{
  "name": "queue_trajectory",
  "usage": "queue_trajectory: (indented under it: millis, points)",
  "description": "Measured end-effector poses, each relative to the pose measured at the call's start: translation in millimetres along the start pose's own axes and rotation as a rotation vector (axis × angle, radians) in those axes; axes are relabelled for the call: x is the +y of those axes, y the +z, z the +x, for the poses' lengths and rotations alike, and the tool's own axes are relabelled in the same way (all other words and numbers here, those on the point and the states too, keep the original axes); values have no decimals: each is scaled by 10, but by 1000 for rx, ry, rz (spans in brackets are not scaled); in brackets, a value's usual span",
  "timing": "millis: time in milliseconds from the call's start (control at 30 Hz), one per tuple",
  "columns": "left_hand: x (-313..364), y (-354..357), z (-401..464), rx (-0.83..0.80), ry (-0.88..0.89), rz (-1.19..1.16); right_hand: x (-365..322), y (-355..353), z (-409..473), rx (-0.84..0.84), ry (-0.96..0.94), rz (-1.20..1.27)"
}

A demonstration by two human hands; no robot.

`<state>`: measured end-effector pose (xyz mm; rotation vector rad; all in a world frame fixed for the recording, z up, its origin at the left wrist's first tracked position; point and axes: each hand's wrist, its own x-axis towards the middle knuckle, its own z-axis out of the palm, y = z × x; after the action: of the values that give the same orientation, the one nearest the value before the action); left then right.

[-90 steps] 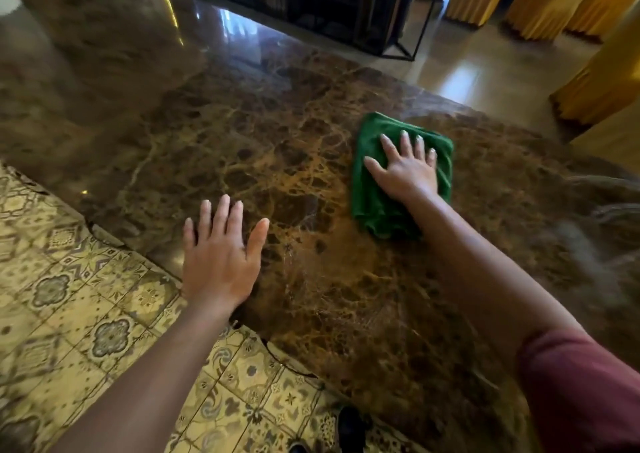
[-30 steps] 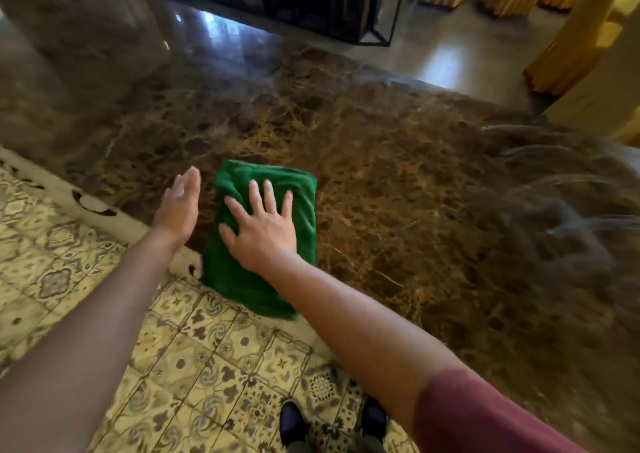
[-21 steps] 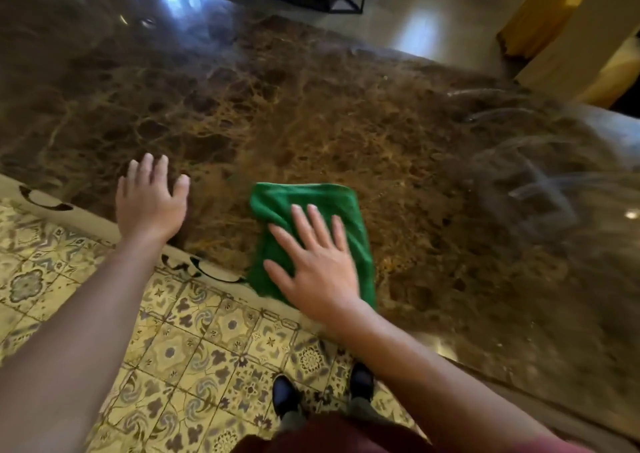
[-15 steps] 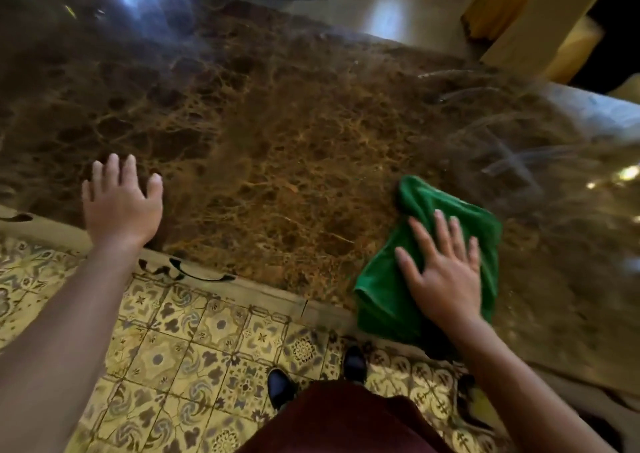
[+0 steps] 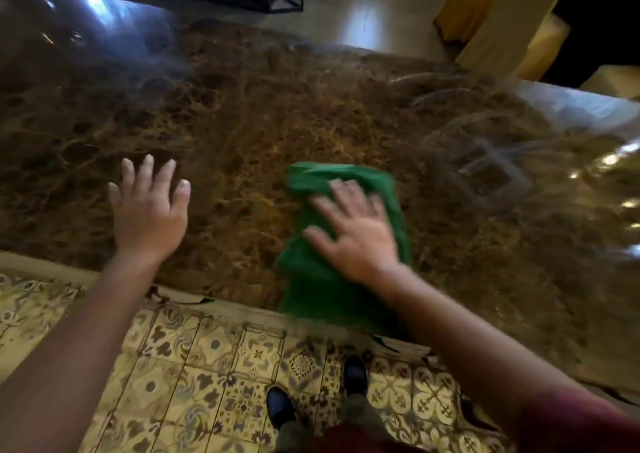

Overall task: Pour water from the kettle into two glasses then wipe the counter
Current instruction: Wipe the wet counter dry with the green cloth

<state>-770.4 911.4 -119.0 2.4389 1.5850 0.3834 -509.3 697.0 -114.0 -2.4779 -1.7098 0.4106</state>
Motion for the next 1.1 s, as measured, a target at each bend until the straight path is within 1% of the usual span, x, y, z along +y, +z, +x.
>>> queue_trajectory:
  millis: [67,100,133,200,300,433,500,533,600,667,733,800,867,967,1100]
  points:
    - [-462,-72,-24,-7,-132,45,392,-124,87,-13,198,-110]
    - [-640,-109,-47,-18,-222,36,395,-128,119,-46,243,-146]
    - [-746,-123,-64,-23,-295,8,271,-99,140,-61,250,-151]
    - [-777,-112,-55,1,-348,-66,-207,29,162,-37,160,-109]
    - [-695,-137,-67,28,-371,-143,-1047,282,269,-10,-49,-83]
    - [-751,-198,-50,6,-412,-269,-2110,521,496,-59,-211,-88]
    - [-756,-206,-19,-5,-422,-275,-2375,563,462,-68,-263,-100]
    - [-753,-192,-6,-10,-419,-247,-2393,578,426,-68,-280,-110]
    - [-751,-143,-14,-27,-384,-135,-2239,573,318,-59,-306,-86]
    - [-717,-109,-72,-39,-334,-20,-1920,514,171,-41,-289,-50]
    - [-660,-100,-152,9,-291,20,-1536,441,12,-19,-223,-26]
    - [-516,-106,-190,66,-206,44,-1127,372,-104,-6,-147,-17]
    - [-248,-94,-155,64,-97,14,-727,298,-190,10,-71,-36]
    - [274,-3,14,-2,40,-126,-195,147,-233,29,56,-50]
    - [841,266,175,-122,125,-132,219,55,-100,32,178,-42]
